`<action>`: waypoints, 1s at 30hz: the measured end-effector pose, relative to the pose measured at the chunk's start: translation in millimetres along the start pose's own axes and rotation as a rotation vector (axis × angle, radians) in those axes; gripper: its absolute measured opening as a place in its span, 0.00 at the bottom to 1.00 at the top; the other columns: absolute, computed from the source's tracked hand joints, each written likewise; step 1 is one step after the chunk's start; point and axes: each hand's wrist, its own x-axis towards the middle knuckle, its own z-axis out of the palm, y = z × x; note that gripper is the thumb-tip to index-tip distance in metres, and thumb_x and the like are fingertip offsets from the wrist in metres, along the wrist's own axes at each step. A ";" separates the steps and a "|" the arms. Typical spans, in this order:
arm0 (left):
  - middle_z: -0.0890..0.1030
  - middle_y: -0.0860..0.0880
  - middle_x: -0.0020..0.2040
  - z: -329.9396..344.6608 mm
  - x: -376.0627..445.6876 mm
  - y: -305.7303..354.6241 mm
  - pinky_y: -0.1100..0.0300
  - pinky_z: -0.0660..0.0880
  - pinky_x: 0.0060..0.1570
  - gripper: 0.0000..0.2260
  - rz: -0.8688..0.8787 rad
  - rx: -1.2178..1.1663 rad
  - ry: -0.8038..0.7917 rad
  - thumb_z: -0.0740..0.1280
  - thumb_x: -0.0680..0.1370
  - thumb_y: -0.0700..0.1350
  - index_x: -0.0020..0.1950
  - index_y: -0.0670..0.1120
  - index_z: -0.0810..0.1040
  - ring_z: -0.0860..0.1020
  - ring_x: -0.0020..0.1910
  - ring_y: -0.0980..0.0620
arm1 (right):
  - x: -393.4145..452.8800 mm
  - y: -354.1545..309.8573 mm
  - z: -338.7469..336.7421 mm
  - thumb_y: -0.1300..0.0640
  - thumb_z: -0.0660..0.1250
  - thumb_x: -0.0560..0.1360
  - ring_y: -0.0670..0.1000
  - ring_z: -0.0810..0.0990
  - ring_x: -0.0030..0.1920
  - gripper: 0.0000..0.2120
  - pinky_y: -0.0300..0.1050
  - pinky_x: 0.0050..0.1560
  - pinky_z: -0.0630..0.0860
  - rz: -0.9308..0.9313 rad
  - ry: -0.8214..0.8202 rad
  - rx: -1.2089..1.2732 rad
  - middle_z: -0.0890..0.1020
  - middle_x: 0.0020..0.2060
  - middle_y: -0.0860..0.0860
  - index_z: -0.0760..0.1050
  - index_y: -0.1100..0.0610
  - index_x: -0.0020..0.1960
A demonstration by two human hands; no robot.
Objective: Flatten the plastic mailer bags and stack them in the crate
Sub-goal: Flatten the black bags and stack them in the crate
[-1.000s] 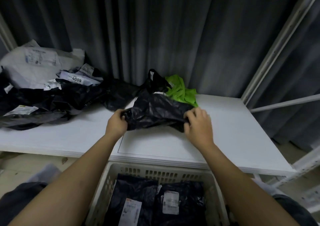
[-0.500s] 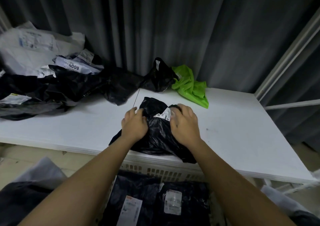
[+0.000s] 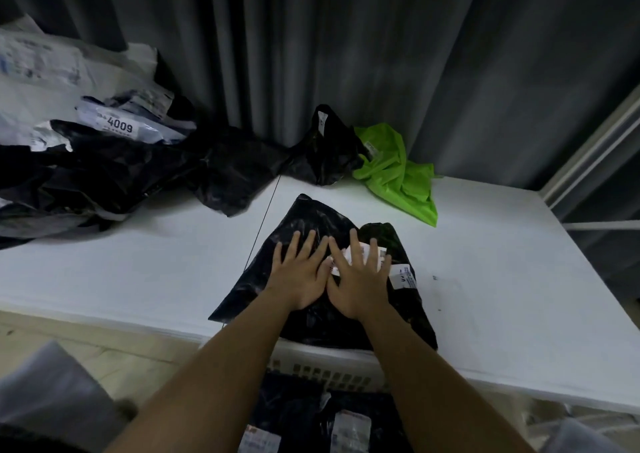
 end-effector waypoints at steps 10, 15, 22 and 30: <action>0.34 0.53 0.77 15.6 5.0 -1.5 0.41 0.30 0.69 0.25 -0.060 0.036 -0.042 0.41 0.81 0.62 0.77 0.61 0.38 0.31 0.75 0.49 | 4.2 9.2 9.4 0.34 0.38 0.73 0.63 0.33 0.75 0.32 0.67 0.70 0.33 0.017 -0.054 -0.033 0.33 0.76 0.51 0.38 0.37 0.76; 0.33 0.53 0.77 19.0 5.9 -1.5 0.40 0.30 0.69 0.25 -0.075 0.043 -0.055 0.40 0.81 0.62 0.76 0.61 0.37 0.30 0.74 0.49 | 4.6 9.5 12.4 0.37 0.48 0.79 0.62 0.32 0.75 0.30 0.67 0.71 0.34 0.027 -0.080 -0.015 0.33 0.76 0.50 0.38 0.37 0.76; 0.33 0.53 0.77 22.3 7.3 -0.9 0.39 0.30 0.69 0.25 -0.086 0.069 -0.048 0.40 0.81 0.62 0.76 0.62 0.37 0.31 0.75 0.49 | 5.3 9.6 15.7 0.36 0.42 0.78 0.62 0.32 0.75 0.29 0.68 0.70 0.34 0.043 -0.113 -0.032 0.32 0.76 0.50 0.35 0.36 0.75; 0.34 0.54 0.77 23.1 9.6 -1.7 0.37 0.29 0.67 0.25 -0.105 0.091 -0.071 0.40 0.80 0.63 0.76 0.62 0.37 0.31 0.75 0.49 | 4.9 9.9 14.8 0.37 0.46 0.79 0.63 0.30 0.74 0.29 0.68 0.70 0.33 0.039 -0.125 -0.022 0.32 0.76 0.50 0.35 0.37 0.75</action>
